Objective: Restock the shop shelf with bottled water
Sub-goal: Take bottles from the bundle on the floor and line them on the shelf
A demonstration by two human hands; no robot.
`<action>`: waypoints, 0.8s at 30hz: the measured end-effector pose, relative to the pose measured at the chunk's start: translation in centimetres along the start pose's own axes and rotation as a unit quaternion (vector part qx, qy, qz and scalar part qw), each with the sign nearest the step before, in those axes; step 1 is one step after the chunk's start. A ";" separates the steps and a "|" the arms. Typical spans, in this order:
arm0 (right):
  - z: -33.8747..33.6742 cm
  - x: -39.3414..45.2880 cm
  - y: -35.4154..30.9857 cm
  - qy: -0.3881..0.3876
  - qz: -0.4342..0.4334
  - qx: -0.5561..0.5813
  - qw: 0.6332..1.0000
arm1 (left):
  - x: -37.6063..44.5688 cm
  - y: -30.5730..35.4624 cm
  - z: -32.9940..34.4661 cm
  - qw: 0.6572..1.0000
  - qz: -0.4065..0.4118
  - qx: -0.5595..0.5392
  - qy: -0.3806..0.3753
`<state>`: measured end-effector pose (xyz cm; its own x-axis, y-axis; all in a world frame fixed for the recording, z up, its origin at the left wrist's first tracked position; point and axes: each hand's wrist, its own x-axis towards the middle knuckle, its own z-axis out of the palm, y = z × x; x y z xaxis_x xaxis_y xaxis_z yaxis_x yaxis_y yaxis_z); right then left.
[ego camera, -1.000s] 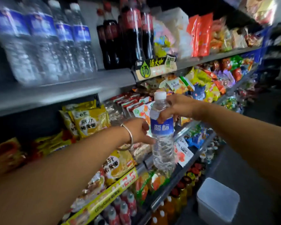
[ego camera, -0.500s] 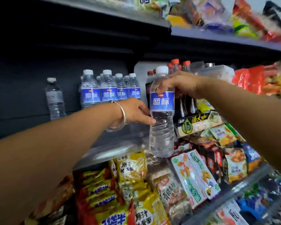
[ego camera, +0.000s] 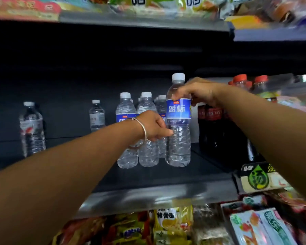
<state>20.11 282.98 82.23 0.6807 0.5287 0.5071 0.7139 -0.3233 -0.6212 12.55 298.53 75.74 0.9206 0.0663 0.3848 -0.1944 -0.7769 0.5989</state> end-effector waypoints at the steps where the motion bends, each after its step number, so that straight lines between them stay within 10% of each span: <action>1: 0.1 0.7 0.4 -0.006 -0.004 0.000 1.000 | 0.3 -0.1 0.1 1.000 -0.009 0.006 0.014; 24: 2.6 4.5 4.4 -0.005 0.016 -0.001 1.000 | 2.2 -0.5 3.1 0.986 -0.146 -0.004 0.084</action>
<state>25.87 286.00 80.17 0.7012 0.5266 0.4806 0.6922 -0.3415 -0.6358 15.75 297.12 74.09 0.8692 0.3888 0.3054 0.0668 -0.7044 0.7066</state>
